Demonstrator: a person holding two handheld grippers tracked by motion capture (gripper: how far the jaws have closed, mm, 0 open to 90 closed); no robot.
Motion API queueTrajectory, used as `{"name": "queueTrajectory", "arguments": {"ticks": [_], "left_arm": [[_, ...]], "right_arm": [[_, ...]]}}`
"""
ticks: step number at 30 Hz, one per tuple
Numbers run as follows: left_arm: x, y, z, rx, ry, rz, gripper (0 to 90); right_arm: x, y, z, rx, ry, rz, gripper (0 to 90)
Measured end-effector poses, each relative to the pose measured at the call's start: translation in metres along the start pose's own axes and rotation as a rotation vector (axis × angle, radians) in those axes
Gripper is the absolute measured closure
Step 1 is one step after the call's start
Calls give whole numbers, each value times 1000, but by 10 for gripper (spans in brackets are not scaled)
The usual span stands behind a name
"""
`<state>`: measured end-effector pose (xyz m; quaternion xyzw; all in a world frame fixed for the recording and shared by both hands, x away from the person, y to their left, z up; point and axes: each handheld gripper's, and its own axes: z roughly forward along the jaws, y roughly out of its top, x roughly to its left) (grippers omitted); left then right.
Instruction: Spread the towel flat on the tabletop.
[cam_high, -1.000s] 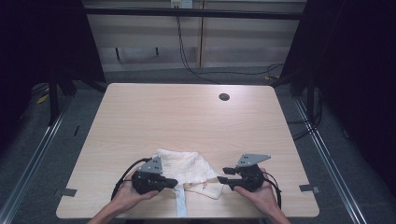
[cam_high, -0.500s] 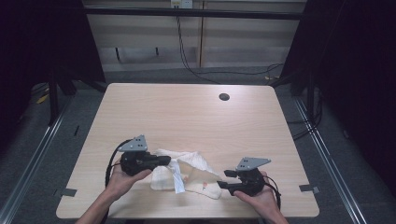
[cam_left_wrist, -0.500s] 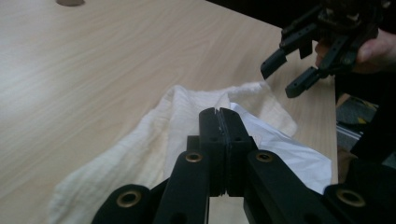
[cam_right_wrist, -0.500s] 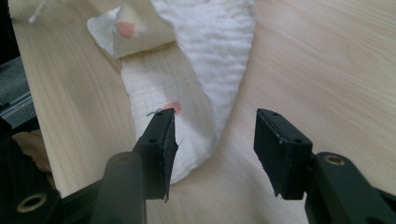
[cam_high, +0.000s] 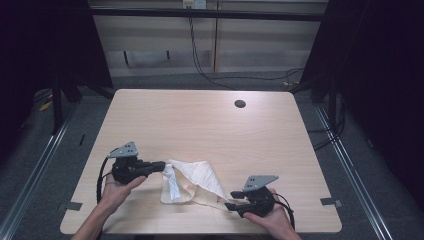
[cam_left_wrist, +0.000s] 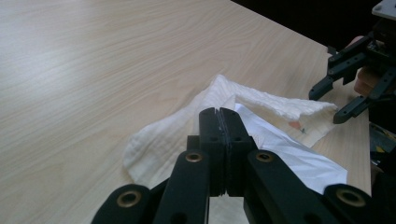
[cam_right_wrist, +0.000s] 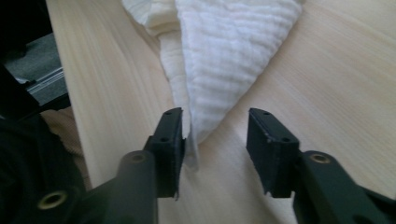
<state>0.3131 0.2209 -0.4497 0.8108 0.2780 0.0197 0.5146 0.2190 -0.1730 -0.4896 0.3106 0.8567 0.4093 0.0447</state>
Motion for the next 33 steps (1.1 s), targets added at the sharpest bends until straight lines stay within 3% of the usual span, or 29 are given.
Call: {"name": "queueTrajectory", "arguments": {"ticks": [8, 10, 13, 26, 33], "left_arm": [[1, -3, 4, 22, -4, -2, 893], [2, -3, 3, 23, -1, -2, 893], [3, -4, 1, 15, -6, -5, 893], [-11, 11, -8, -34, -33, 17, 893], [-14, 22, -17, -69, -30, 30, 893]], "right_arm": [[5, -5, 4, 23, 57, -13, 731], [3, -4, 0, -5, 79, 5, 839], [0, -2, -5, -25, 73, 14, 872], [-21, 33, -45, -173, 53, 47, 888], [-24, 61, -64, -190, 41, -6, 889]]}}
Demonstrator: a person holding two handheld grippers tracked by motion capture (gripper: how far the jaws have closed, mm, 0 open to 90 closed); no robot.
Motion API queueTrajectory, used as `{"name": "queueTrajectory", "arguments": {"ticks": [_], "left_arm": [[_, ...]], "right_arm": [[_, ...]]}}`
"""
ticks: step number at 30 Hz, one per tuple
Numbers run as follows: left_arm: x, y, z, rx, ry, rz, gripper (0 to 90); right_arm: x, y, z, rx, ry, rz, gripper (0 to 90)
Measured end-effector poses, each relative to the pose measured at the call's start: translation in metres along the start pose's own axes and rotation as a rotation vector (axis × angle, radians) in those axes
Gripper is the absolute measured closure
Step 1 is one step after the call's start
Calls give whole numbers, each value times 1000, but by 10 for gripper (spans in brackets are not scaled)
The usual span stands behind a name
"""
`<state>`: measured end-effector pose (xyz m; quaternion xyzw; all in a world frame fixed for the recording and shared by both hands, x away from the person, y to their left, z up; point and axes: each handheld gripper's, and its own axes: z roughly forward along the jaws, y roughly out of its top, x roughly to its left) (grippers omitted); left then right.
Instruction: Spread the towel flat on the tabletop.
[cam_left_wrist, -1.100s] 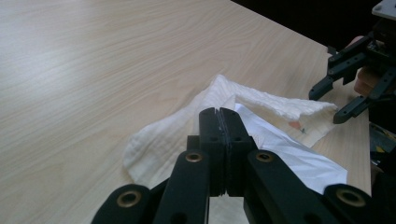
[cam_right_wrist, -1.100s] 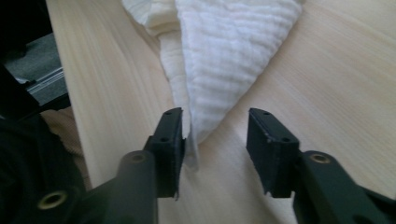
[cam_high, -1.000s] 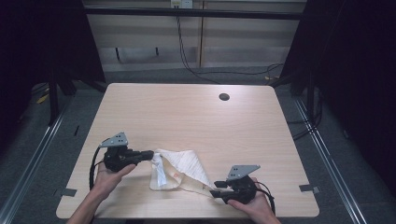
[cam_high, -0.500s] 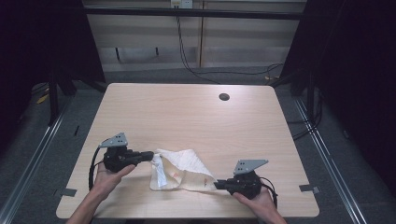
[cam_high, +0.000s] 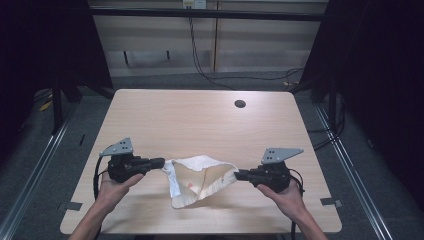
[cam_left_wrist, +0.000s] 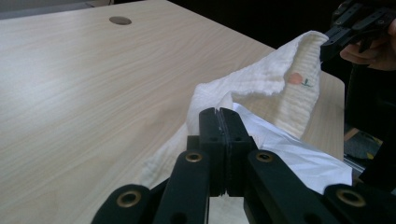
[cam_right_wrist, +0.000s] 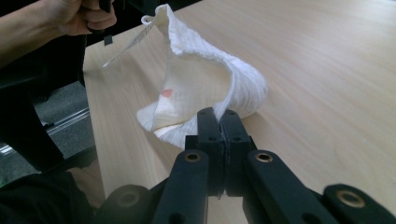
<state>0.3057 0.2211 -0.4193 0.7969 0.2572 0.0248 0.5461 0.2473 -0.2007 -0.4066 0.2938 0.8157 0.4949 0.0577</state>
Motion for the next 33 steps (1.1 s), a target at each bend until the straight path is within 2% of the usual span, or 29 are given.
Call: {"name": "queueTrajectory", "arguments": {"ticks": [4, 8, 9, 13, 16, 23, 26, 28, 33], "left_arm": [[-2, 8, -7, -24, -1, -5, 893], [-5, 17, -9, -29, -7, 19, 893], [-6, 19, -9, -34, -7, 24, 893], [-9, 31, -13, -64, -9, 42, 894], [-12, 41, -15, -77, -6, 47, 894], [-26, 61, -17, -109, -24, 96, 894], [-28, 69, -18, -125, -26, 92, 894], [-29, 74, -16, -102, 13, 129, 894], [-27, 82, -16, -120, 11, 120, 895]], "right_arm": [[-5, 13, -11, -29, -10, -15, 888], [-9, 28, -24, -66, -25, -36, 889], [-10, 36, -31, -90, -29, -48, 890], [-10, 47, -40, -101, -45, -61, 889], [-12, 56, -49, -109, -80, -69, 888], [-14, 71, -71, -153, -112, -81, 889], [-16, 75, -79, -162, -130, -77, 888], [-19, 79, -82, -161, -148, -67, 888], [-23, 88, -84, -161, -152, -74, 889]]}}
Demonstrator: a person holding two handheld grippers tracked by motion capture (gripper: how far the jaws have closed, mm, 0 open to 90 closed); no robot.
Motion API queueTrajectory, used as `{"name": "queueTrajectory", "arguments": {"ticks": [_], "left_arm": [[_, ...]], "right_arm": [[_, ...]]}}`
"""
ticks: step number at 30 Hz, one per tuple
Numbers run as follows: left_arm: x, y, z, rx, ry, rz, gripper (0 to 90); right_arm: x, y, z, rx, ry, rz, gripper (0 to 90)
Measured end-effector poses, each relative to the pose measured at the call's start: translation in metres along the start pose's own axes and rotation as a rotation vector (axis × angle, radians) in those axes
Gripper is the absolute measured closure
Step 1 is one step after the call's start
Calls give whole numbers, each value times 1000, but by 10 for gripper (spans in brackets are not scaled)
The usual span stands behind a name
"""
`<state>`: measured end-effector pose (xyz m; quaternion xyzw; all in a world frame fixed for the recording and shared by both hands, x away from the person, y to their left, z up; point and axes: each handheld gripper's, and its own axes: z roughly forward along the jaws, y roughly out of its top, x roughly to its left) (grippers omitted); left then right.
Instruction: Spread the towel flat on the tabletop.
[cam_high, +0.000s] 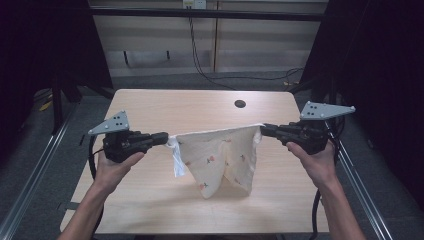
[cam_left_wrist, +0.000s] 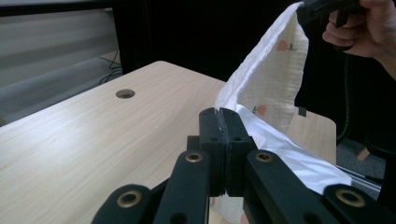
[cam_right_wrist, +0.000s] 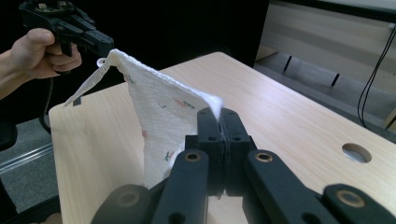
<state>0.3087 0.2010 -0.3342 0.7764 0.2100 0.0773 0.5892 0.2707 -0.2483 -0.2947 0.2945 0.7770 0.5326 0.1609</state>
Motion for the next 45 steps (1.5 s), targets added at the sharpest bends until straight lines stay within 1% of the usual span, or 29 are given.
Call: {"name": "queueTrajectory", "arguments": {"ticks": [4, 6, 7, 9, 11, 13, 15, 17, 18, 19, 20, 22, 23, 24, 26, 27, 28, 29, 31, 32, 34, 35, 36, 38, 39, 40, 42, 45], "left_arm": [[-6, 5, -10, -15, -4, 14, 895], [-10, 7, -16, -20, 2, 40, 895], [-12, 8, -18, -20, 3, 46, 895], [-16, 10, -24, -30, 6, 55, 895], [-18, 11, -28, -33, 6, 59, 895], [-20, 13, -34, -48, 4, 62, 895], [-25, 17, -43, -60, 14, 79, 895], [-30, 19, -50, -73, 28, 106, 895], [-32, 20, -53, -80, 29, 109, 894], [-33, 21, -55, -79, 31, 111, 895], [-35, 21, -57, -72, 32, 118, 895], [-35, 19, -55, -66, 31, 118, 895], [-33, 17, -52, -57, 32, 112, 894], [-30, 14, -47, -49, 31, 99, 895], [-23, 10, -37, -35, 27, 76, 894], [-18, 7, -29, -31, 23, 68, 894], [-13, 5, -22, -24, 16, 49, 894], [-9, 2, -16, -13, 17, 34, 894], [-2, -3, -4, 6, 14, 14, 894], [1, -4, 0, 14, 16, 12, 894], [8, -10, 9, 21, 5, -18, 894], [12, -13, 14, 27, 10, -34, 894], [15, -15, 17, 31, 9, -38, 894], [19, -19, 23, 42, 12, -52, 894], [22, -21, 26, 59, 23, -50, 894], [23, -23, 28, 64, 30, -60, 894], [24, -25, 30, 60, 30, -53, 894], [28, -27, 31, 66, 35, -62, 894]], "right_arm": [[5, 4, -6, -18, 13, -19, 889], [10, 7, -9, -19, 32, -26, 889], [12, 8, -11, -19, 42, -27, 888], [18, 10, -14, -25, 55, -39, 888], [23, 13, -16, -19, 54, -52, 888], [30, 15, -19, -24, 72, -63, 888], [36, 18, -22, -31, 83, -79, 888], [43, 20, -26, -42, 95, -95, 888], [46, 20, -27, -47, 107, -101, 888], [50, 19, -28, -46, 112, -108, 888], [53, 18, -28, -40, 105, -116, 888], [55, 15, -27, -26, 104, -121, 888], [54, 11, -26, -16, 95, -117, 888], [51, 7, -23, -7, 96, -108, 888], [42, -3, -18, 2, 71, -96, 888], [37, -7, -16, 8, 68, -88, 888], [28, -13, -11, 20, 72, -63, 888], [22, -19, -7, 35, 65, -45, 888], [8, -30, 0, 65, 66, -12, 888], [2, -35, 3, 80, 68, 4, 887], [-10, -45, 10, 107, 66, 35, 886], [-14, -48, 12, 114, 63, 42, 886], [-20, -52, 16, 118, 55, 57, 886], [-25, -57, 22, 136, 45, 61, 886], [-27, -58, 24, 142, 40, 61, 886], [-30, -59, 27, 150, 40, 65, 886], [-35, -61, 33, 157, 21, 60, 886], [-43, -62, 41, 159, 11, 68, 886]]}}
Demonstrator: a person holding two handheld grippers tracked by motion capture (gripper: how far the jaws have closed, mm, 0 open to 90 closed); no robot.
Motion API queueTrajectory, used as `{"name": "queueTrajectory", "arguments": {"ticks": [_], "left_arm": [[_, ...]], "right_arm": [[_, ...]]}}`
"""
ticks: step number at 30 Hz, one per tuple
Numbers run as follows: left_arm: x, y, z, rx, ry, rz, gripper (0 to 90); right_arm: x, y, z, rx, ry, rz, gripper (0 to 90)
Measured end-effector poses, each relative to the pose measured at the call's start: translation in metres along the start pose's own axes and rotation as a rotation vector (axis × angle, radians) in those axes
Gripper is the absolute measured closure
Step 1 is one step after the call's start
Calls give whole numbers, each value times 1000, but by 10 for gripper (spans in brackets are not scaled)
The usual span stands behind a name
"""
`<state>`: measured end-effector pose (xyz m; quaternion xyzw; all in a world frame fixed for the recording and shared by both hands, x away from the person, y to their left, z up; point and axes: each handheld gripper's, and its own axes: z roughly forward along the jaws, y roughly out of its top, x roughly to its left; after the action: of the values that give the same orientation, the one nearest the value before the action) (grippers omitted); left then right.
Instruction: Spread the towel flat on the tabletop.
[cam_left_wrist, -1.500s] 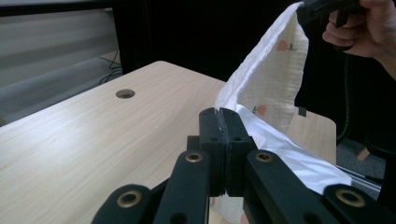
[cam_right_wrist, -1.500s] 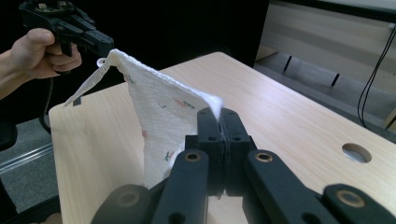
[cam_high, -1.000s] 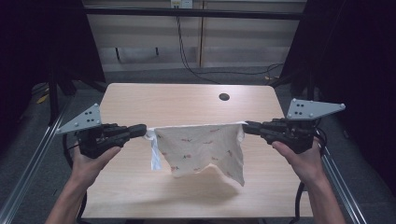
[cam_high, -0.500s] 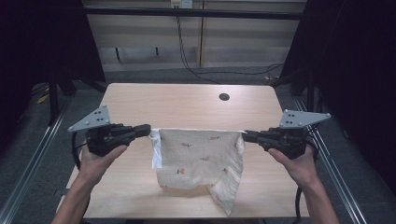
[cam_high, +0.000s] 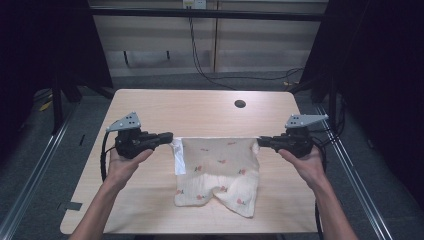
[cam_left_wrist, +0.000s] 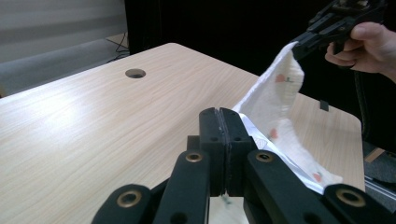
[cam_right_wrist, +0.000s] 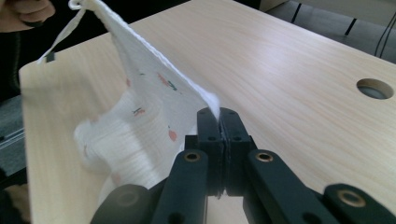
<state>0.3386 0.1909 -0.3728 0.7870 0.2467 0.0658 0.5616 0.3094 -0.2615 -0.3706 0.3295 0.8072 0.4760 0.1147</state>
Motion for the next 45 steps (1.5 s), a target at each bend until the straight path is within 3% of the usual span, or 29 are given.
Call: {"name": "queueTrajectory", "arguments": {"ticks": [4, 5, 6, 10, 12, 18, 21, 23, 25, 33, 40, 45], "left_arm": [[8, -4, 3, 10, 9, -17, 894], [11, -6, 5, 20, 11, -22, 894], [16, -8, 7, 28, 17, -28, 894], [35, -18, 20, 46, 28, -77, 894], [44, -22, 28, 37, 8, -106, 893], [62, -34, 51, 81, 39, -154, 882], [66, -35, 52, 110, 63, -176, 752], [67, -36, 49, 102, 81, -181, 719], [68, -37, 44, 92, 92, -197, 670], [63, -47, 31, 117, 103, -184, 606], [52, -52, 23, 154, 96, -144, 584], [41, -63, 13, 186, 98, -120, 581]], "right_arm": [[-11, -1, 14, 15, 0, 9, 885], [-12, -1, 18, 22, -18, 2, 884], [-14, -1, 21, 31, -40, -6, 883], [-22, -4, 37, 47, -47, -17, 877], [-28, -6, 46, 51, -55, -7, 876], [-48, -17, 65, 68, -52, 60, 867], [-53, -20, 70, 67, -85, 92, 817], [-54, -21, 72, 63, -143, 107, 712], [-55, -23, 72, 54, -172, 113, 676], [-49, -33, 68, 70, -160, 114, 637], [-34, -32, 63, 88, -125, 74, 635], [-18, -44, 61, 102, -89, 58, 636]]}}
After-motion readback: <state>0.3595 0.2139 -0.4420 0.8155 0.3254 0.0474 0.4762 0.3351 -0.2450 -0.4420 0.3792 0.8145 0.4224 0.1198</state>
